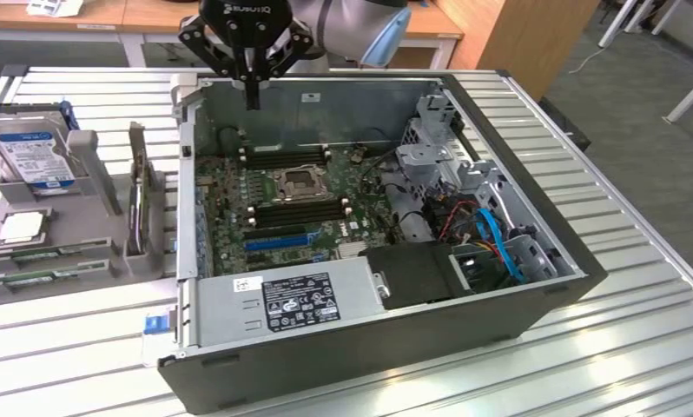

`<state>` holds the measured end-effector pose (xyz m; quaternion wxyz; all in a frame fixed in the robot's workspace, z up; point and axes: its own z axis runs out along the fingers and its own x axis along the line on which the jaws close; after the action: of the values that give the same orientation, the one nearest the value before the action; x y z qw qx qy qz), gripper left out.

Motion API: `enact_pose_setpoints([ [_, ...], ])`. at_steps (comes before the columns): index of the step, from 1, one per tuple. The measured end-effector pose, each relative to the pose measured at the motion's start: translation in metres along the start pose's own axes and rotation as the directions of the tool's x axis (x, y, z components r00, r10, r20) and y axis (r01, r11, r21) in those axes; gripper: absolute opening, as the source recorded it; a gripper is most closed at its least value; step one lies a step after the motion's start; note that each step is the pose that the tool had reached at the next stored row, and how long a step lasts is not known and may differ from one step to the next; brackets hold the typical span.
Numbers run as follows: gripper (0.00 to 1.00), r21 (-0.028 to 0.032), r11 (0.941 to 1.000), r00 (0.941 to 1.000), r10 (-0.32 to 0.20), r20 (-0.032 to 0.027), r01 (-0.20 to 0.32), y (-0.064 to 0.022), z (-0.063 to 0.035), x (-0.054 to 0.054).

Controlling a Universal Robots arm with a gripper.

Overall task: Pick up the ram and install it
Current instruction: 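Reach for the ram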

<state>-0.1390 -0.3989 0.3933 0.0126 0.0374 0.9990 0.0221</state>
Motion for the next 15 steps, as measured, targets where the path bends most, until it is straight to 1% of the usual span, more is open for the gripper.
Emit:
enact_pose_setpoints([
  [5,0.1,0.0,1.0,1.0,0.0,0.0,0.0,-0.0007,-0.0002,0.009],
  [15,0.1,-0.0001,1.0,1.0,0.0,0.0001,0.0,-0.0017,-0.0006,0.023],
])
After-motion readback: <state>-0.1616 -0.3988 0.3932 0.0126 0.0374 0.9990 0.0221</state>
